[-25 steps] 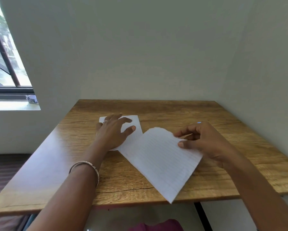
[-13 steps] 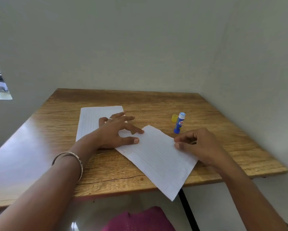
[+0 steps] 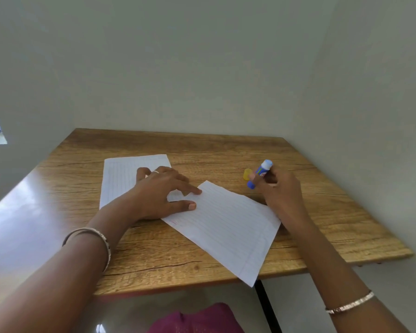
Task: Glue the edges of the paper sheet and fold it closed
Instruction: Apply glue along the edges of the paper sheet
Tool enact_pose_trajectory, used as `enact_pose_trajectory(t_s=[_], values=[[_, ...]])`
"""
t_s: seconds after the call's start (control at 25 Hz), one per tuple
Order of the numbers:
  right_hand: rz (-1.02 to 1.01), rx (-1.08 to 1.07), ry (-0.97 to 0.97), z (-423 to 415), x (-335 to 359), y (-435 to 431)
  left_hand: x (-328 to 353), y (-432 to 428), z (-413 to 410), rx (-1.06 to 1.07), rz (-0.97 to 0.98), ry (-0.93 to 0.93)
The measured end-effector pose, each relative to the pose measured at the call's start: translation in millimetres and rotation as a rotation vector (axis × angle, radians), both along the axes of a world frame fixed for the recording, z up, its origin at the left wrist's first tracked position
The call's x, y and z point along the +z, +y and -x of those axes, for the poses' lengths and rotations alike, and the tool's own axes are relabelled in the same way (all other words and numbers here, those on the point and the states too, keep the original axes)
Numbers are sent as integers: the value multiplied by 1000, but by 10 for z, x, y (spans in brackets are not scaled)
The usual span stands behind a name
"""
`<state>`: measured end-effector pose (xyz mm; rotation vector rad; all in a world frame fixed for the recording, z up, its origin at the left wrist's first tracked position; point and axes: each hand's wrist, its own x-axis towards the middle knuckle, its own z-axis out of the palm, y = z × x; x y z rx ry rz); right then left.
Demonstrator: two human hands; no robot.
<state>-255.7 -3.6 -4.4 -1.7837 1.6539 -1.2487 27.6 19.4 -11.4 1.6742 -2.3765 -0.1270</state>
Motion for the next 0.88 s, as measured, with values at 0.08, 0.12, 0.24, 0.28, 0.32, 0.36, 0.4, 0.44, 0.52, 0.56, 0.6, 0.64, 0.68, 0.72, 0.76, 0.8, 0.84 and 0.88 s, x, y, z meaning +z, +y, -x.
enact_pose_trajectory(t_s=[0.08, 0.12, 0.24, 0.28, 0.32, 0.36, 0.4, 0.44, 0.52, 0.56, 0.6, 0.64, 0.68, 0.72, 0.76, 0.8, 0.84, 0.88], values=[[97, 2, -97, 29, 71, 7, 53, -17, 44, -13, 4, -44], [140, 20, -115, 29, 130, 8, 89, -41, 73, -21, 4, -76], [178, 154, -141, -55, 373, 28, 213, -172, 222, -40, 1, -154], [158, 210, -180, -110, 444, 25, 239, -213, 276, -45, -3, -156], [122, 268, -230, -170, 486, 9, 238, -260, 312, -48, -16, -137], [77, 332, -287, -233, 495, -10, 219, -293, 330, -50, -35, -104], [22, 395, -332, -289, 464, -37, 184, -316, 326, -57, -62, -61], [-36, 443, -354, -339, 407, -71, 142, -334, 304, -73, -83, -19], [-115, 467, -386, -412, 259, -162, 91, -352, 217, -117, -58, 62], [-143, 460, -426, -440, 200, -192, 94, -363, 170, -125, -8, 111], [-171, 456, -487, -460, 160, -214, 107, -372, 120, -108, 37, 154], [-193, 464, -548, -478, 138, -232, 122, -388, 69, -73, 60, 178], [-210, 477, -586, -496, 143, -243, 143, -398, 26, -36, 61, 173], [-223, 492, -602, -522, 151, -258, 148, -414, -13, -9, 37, 144], [-231, 500, -604, -555, 159, -269, 147, -418, -40, -1, -1, 108], [-232, 498, -596, -586, 150, -283, 135, -412, -47, -8, -45, 84], [-229, 484, -577, -619, 139, -282, 127, -394, -38, -22, -82, 79], [-223, 463, -542, -650, 110, -279, 120, -374, -26, -33, -112, 87]])
